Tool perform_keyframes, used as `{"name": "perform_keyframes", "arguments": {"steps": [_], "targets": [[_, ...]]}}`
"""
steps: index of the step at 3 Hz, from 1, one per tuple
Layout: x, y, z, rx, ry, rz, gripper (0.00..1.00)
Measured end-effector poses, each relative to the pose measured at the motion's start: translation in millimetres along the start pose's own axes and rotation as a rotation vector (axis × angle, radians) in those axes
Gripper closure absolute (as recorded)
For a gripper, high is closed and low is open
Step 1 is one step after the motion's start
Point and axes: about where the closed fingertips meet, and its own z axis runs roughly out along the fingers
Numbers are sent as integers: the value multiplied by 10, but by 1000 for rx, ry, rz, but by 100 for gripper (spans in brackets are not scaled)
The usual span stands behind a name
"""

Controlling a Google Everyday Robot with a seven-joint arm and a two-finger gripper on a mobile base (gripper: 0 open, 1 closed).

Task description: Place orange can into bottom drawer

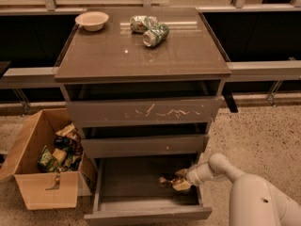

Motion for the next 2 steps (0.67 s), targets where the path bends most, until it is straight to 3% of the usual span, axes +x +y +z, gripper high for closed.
{"name": "perform_keyframes", "arguments": {"steps": [1, 2], "targets": [[9, -8, -17, -3, 1, 2, 9], [24, 22, -121, 1, -31, 4, 0]]}}
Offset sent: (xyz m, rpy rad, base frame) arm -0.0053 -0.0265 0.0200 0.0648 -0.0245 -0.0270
